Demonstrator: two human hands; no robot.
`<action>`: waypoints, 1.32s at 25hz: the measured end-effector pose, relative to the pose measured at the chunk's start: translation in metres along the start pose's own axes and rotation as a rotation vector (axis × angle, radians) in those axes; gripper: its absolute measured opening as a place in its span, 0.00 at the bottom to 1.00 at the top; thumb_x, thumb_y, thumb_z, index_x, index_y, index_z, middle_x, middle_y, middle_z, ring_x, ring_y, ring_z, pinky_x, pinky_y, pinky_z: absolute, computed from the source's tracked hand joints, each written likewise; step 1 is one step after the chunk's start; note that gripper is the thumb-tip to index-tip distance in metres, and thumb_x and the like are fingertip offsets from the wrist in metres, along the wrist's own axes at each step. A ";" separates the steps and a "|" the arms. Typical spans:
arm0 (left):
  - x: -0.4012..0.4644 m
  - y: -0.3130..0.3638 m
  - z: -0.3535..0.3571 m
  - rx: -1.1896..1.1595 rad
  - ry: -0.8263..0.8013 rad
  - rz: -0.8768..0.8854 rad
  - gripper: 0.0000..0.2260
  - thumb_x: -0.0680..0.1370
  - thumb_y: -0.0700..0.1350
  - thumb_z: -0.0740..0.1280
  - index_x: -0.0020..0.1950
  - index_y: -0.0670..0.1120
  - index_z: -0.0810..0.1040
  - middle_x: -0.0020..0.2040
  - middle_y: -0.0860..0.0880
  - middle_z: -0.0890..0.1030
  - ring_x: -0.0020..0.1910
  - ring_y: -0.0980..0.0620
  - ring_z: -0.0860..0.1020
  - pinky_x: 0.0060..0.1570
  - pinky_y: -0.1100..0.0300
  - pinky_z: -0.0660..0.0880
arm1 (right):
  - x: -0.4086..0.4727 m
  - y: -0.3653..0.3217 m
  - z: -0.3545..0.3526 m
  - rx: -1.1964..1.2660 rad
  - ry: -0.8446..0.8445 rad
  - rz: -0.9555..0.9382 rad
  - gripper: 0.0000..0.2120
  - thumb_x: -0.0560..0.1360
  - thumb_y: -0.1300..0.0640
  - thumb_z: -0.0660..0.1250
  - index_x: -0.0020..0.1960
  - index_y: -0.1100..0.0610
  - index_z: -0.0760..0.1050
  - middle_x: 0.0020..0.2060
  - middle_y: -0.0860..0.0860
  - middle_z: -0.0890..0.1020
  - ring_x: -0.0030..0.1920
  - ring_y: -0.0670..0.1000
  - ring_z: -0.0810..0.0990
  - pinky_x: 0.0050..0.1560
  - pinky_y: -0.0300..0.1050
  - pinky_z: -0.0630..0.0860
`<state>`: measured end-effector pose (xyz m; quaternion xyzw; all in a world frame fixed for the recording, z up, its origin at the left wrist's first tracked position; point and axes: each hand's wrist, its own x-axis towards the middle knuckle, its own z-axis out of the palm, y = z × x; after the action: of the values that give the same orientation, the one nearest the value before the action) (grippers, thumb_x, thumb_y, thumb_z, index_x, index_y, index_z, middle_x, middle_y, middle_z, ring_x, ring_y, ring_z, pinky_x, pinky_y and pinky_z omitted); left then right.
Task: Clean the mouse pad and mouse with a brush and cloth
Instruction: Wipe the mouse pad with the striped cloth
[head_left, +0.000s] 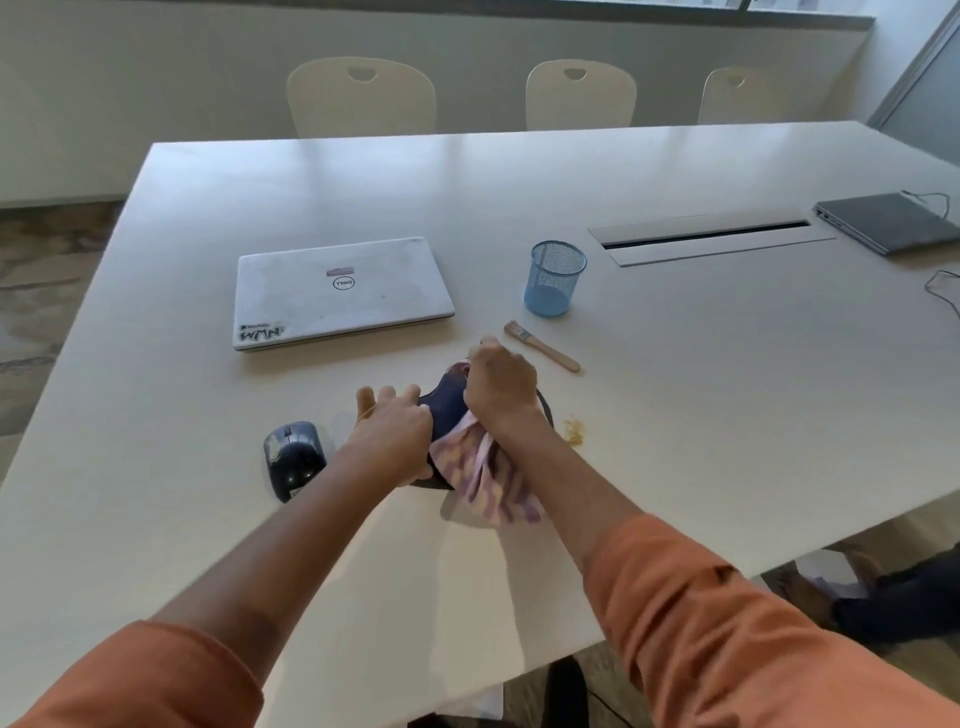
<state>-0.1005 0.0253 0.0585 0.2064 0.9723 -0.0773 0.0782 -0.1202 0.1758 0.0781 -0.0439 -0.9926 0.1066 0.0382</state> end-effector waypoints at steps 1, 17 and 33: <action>0.000 -0.001 0.000 -0.001 -0.001 -0.005 0.15 0.76 0.55 0.72 0.58 0.50 0.77 0.51 0.51 0.67 0.50 0.48 0.64 0.51 0.48 0.56 | 0.007 -0.002 0.000 0.011 0.006 0.005 0.07 0.81 0.62 0.64 0.56 0.61 0.79 0.57 0.58 0.81 0.57 0.65 0.84 0.52 0.54 0.80; -0.004 -0.001 -0.003 -0.063 -0.044 -0.007 0.16 0.76 0.54 0.72 0.60 0.48 0.77 0.55 0.49 0.68 0.58 0.45 0.68 0.57 0.47 0.61 | -0.042 0.009 0.010 -0.026 -0.058 -0.161 0.00 0.76 0.60 0.70 0.47 0.56 0.80 0.48 0.52 0.81 0.48 0.60 0.85 0.40 0.49 0.73; -0.007 -0.003 -0.003 -0.091 -0.014 -0.006 0.17 0.76 0.55 0.72 0.62 0.49 0.77 0.54 0.50 0.67 0.57 0.47 0.67 0.54 0.46 0.57 | 0.003 0.007 0.019 -0.004 0.002 -0.008 0.06 0.75 0.62 0.69 0.51 0.57 0.80 0.53 0.54 0.80 0.51 0.63 0.84 0.44 0.50 0.76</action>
<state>-0.0954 0.0202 0.0631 0.1992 0.9748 -0.0346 0.0942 -0.1240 0.1787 0.0584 -0.0400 -0.9930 0.1042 0.0398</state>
